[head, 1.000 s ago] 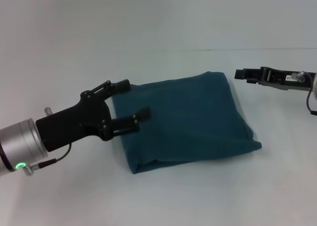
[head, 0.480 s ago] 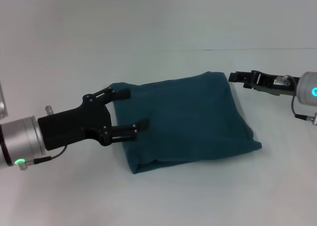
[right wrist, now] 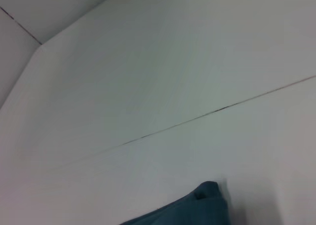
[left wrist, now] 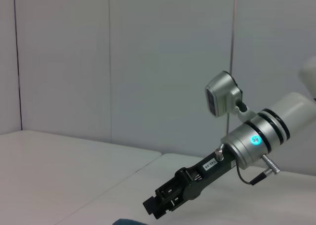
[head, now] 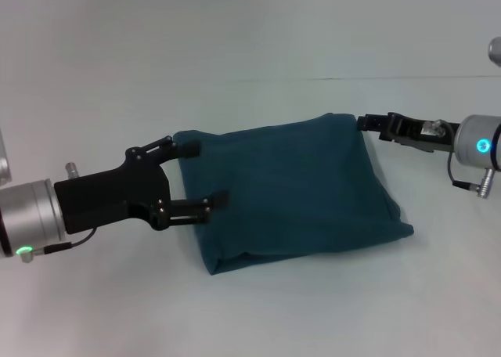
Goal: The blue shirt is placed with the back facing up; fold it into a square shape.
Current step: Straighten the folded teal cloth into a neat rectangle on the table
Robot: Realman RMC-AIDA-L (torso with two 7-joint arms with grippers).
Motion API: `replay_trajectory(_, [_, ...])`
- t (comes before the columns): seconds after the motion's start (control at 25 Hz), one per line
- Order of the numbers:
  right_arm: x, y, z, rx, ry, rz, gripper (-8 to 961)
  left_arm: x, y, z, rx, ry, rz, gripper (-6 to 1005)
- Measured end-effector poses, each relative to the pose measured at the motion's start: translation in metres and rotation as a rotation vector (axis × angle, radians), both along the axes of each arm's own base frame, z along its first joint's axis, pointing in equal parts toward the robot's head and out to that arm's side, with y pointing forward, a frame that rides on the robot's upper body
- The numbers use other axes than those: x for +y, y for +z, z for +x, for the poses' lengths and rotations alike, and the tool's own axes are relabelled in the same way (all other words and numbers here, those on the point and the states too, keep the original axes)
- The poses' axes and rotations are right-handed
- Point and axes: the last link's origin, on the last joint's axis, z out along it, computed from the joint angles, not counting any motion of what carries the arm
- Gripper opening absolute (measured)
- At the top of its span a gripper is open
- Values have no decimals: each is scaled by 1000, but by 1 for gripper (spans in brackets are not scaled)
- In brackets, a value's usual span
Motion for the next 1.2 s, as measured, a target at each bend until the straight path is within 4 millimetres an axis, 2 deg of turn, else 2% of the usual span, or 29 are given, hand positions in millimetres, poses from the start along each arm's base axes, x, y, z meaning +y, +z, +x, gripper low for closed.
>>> replay_trajectory(0.56, [-1, -22, -8, 18, -40, 24, 613, 5, 4, -1, 26, 1, 16, 900])
replay_trajectory(0.76, [-1, -27, -9, 18, -51, 28, 563, 5, 5, -1, 26, 3, 13, 897])
replay_trajectory(1.0, [1, -28, -13, 0, -27, 26, 406, 6, 6, -2, 21, 11, 13, 893])
replay_trajectory(1.2, [3, -27, -16, -3, -3, 35, 182, 5, 6, -2, 17, 20, 10, 889])
